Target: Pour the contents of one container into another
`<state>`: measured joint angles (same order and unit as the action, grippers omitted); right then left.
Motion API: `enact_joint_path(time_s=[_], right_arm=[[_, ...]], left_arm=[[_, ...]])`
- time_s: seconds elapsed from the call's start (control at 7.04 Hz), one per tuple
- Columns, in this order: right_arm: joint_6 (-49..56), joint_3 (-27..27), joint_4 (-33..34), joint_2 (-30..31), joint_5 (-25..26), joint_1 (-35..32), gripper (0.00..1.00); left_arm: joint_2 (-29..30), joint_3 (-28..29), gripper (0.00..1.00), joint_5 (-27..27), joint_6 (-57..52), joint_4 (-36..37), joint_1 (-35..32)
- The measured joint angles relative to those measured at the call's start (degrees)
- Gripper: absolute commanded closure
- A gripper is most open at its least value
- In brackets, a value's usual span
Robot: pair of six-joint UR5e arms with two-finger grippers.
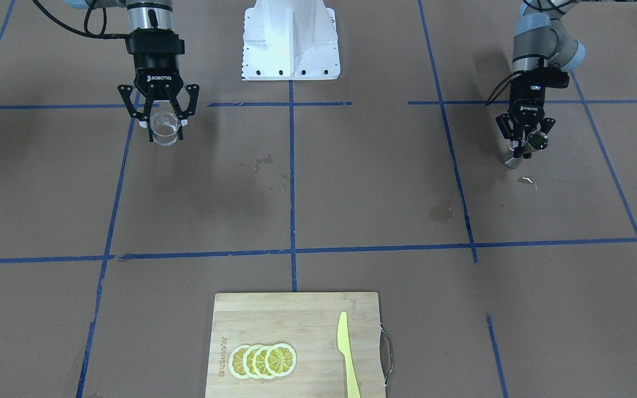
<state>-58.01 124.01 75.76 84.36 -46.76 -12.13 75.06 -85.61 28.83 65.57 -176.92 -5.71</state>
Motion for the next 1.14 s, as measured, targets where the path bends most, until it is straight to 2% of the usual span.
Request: enact_joint_path(time_s=[0.57,0.71,0.85,1.14], right_arm=[[0.00,0.09,0.04,-0.21,0.00,0.00,0.91],[0.00,0.09,0.06,-0.23,0.00,0.00,0.91],[0.00,0.09,0.06,-0.24,0.00,0.00,0.91],[0.00,0.12,0.01,-0.25,0.00,0.00,0.91]], left_arm=[[0.00,-0.01,0.72,0.00,0.08,-0.02,0.19],[0.00,-0.02,0.70,0.00,0.09,-0.04,0.22],[0.00,-0.02,0.64,0.00,0.09,-0.04,0.24],[0.00,0.00,0.61,0.00,0.09,-0.08,0.27]])
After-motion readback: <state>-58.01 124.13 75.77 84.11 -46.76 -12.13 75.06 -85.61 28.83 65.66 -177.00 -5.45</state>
